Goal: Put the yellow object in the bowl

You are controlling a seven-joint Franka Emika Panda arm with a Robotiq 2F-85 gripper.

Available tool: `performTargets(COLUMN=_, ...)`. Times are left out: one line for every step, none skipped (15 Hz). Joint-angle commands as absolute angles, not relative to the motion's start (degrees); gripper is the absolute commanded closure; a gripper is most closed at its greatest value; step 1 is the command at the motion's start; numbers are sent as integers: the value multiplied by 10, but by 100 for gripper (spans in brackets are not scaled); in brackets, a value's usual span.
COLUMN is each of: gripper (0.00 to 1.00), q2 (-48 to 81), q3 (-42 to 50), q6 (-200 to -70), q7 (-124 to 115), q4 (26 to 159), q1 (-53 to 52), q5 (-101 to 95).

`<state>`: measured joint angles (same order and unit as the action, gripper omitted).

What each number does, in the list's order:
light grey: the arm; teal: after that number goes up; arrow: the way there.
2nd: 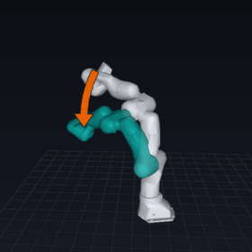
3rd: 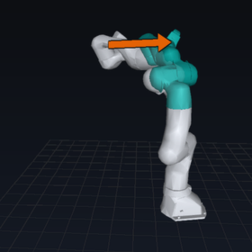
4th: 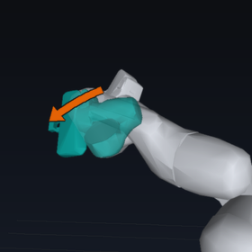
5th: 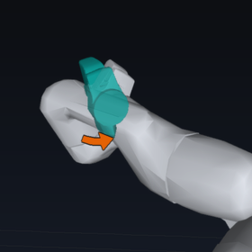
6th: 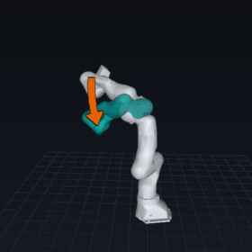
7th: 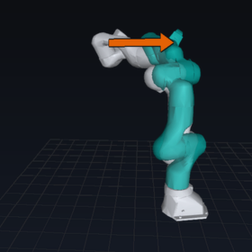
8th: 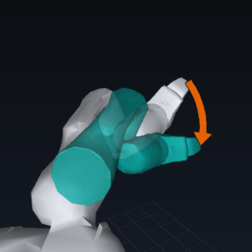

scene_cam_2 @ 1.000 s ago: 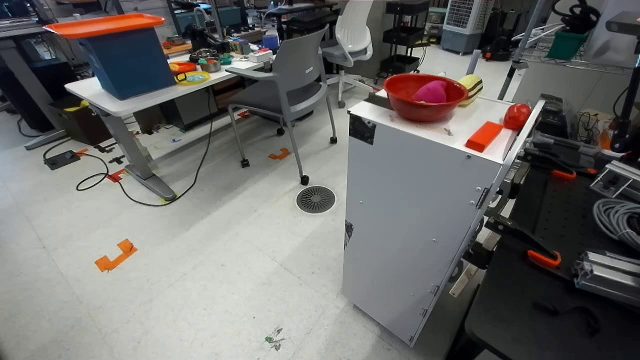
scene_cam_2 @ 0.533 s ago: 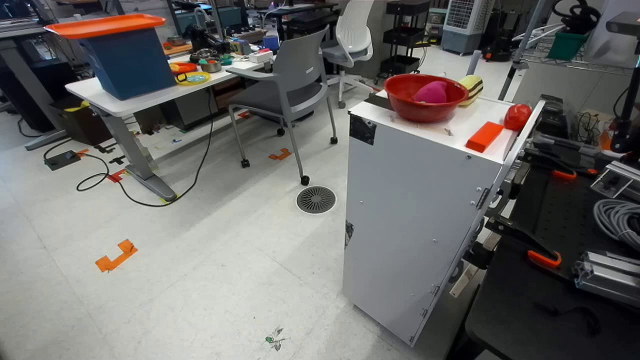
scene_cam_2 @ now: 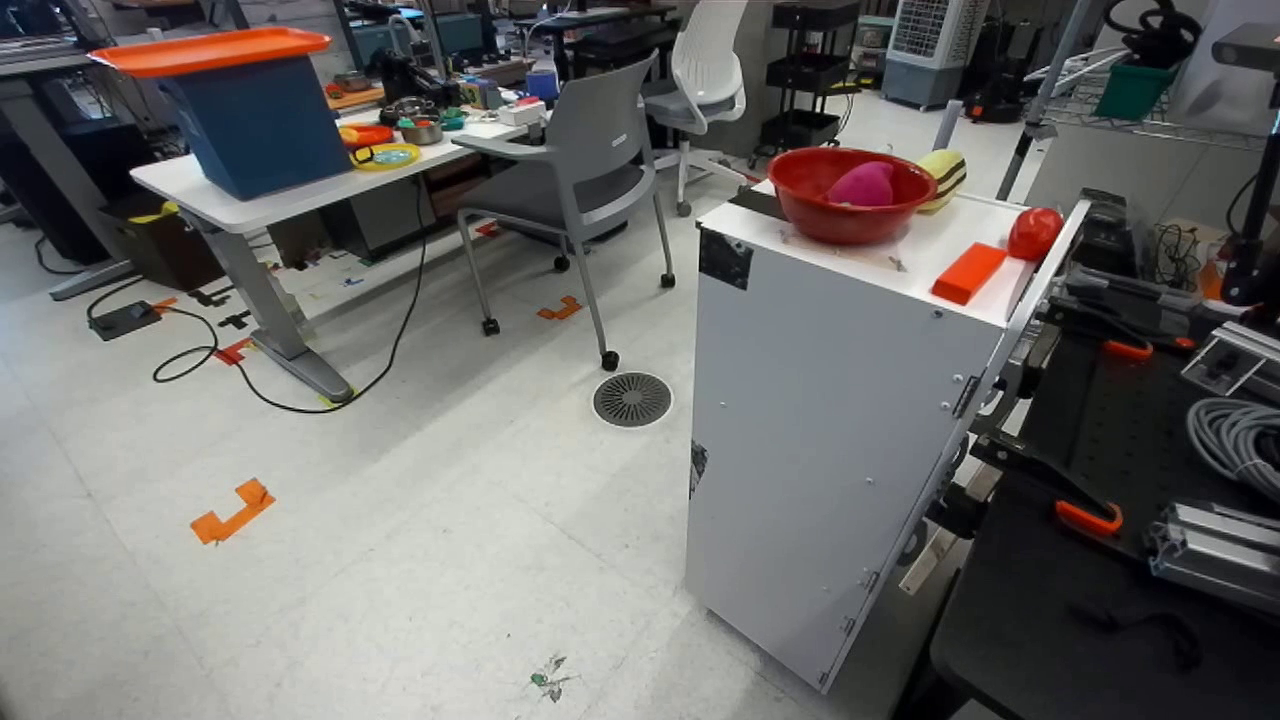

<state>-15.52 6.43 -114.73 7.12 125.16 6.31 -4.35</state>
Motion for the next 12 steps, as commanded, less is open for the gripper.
performTargets(gripper=0, q2=-208, q3=96, q6=-1182, q7=142, q4=1309, q1=53, q5=34)
performTargets(gripper=0, q2=-214, q3=103, q6=-1175, q7=155, q4=1316, q1=53, q5=58)
performTargets(gripper=0, q2=-219, q3=111, q6=-1163, q7=166, q4=1319, q1=52, q5=80)
performTargets(gripper=0, q2=-194, q3=94, q6=-1162, q7=135, q4=1297, q1=60, q5=44)
performTargets(gripper=0, q2=-201, q3=100, q6=-1162, q7=145, q4=1305, q1=60, q5=57)
performTargets(gripper=0, q2=-205, q3=104, q6=-1162, q7=149, q4=1309, q1=61, q5=62)
performTargets(gripper=0, q2=-207, q3=105, q6=-1162, q7=150, q4=1311, q1=61, q5=63)
performTargets(gripper=0, q2=-207, q3=110, q6=-1161, q7=137, q4=1313, q1=69, q5=63)
performTargets(gripper=0, q2=-203, q3=112, q6=-1155, q7=117, q4=1311, q1=77, q5=59)
performTargets(gripper=0, q2=-198, q3=117, q6=-1155, q7=104, q4=1312, q1=86, q5=56)
performTargets(gripper=0, q2=-188, q3=122, q6=-1153, q7=88, q4=1308, q1=96, q5=50)
performTargets(gripper=0, q2=-174, q3=127, q6=-1153, q7=75, q4=1304, q1=105, q5=44)
